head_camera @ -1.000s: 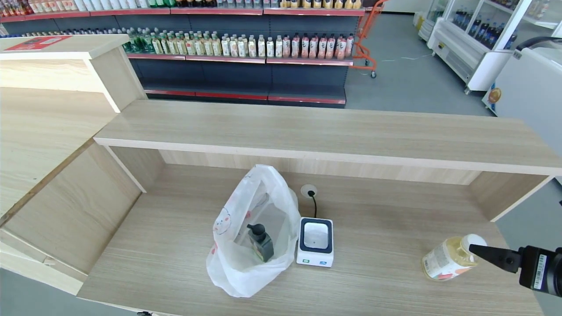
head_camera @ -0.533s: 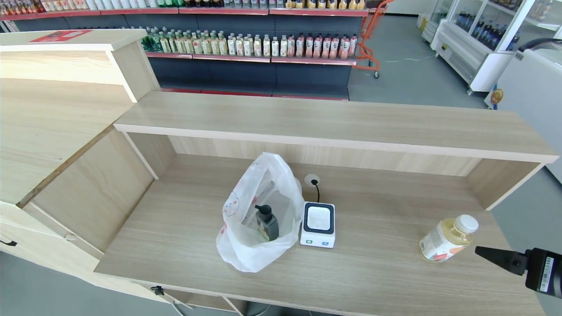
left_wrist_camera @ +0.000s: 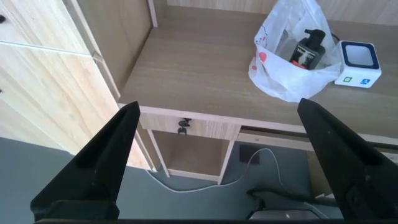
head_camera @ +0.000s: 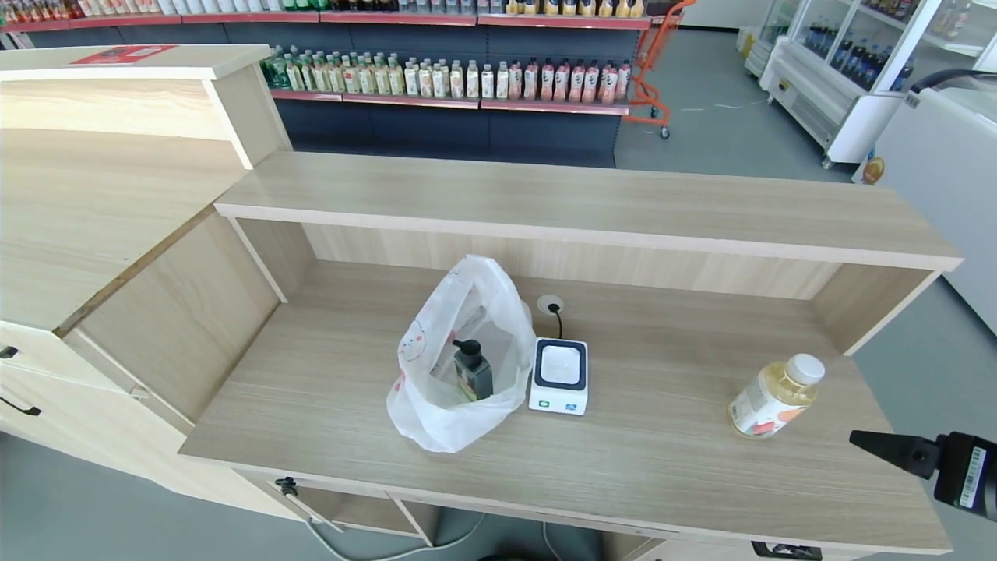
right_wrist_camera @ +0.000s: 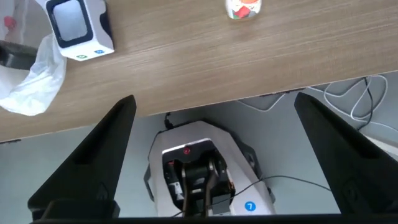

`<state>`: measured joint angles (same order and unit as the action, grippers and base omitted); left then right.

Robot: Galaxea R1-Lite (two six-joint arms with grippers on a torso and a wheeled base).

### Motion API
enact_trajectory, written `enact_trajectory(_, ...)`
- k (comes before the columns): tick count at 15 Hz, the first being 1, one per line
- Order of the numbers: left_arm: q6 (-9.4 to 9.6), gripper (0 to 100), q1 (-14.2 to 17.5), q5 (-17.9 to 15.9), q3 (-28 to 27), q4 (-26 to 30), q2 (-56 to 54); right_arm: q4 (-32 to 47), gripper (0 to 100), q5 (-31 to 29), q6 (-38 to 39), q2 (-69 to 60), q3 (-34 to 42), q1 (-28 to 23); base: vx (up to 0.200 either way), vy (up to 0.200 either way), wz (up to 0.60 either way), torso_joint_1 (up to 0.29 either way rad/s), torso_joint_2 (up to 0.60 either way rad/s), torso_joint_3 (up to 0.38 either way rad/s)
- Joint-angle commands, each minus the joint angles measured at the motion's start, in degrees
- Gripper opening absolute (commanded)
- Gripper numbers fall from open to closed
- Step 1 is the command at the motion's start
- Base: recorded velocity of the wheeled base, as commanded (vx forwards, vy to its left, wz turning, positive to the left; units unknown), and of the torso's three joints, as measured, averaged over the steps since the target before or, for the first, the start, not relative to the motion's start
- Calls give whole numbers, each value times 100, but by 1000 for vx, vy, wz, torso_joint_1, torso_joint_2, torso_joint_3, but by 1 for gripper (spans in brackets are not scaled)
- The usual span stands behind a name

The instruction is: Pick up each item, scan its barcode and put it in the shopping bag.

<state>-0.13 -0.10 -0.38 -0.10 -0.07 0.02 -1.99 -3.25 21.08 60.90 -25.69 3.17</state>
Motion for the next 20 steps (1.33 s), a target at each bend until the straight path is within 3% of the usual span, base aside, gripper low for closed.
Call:
enact_trajectory(1, -4, 100, 10, 3, 1, -1, -2, 155, 100, 0, 107, 238, 29, -211, 0, -200, 0, 7, 2, 2)
enact_trajectory(4, -13, 100, 10, 3, 1, -1, -2, 480, 100, 123, 125, 352, 55, -502, 0, -200, 0, 9, 6, -1)
enact_trajectory(8, -22, 100, 10, 3, 1, -1, -2, 471, 100, 176, 63, 677, 90, -458, 0, -100, 0, -1, 0, 0)
enact_trajectory(11, -31, 100, 10, 3, 1, -1, -2, 357, 100, 44, -974, 1442, 108, -510, 0, 0, 0, 0, 0, 0)
enact_trajectory(15, -31, 100, 10, 3, 1, -1, -2, -1260, 100, 431, -1334, 2488, 345, 228, 0, 0, 0, 0, 0, 0)
enact_trajectory(18, -31, 100, 10, 3, 1, -1, -2, -2728, 100, 528, -1879, 3384, 617, 465, 0, 0, 0, 0, 0, 0)
enact_trajectory(19, -22, 100, 10, 3, 1, -1, -2, -3730, 100, 536, -2240, 3955, 732, 474, 0, 0, 0, 0, 0, 0)
enact_trajectory(20, -22, 100, 10, 3, 1, -1, -2, -4046, 100, 536, -2371, 4149, 767, 474, 0, 0, 0, 0, 0, 0)
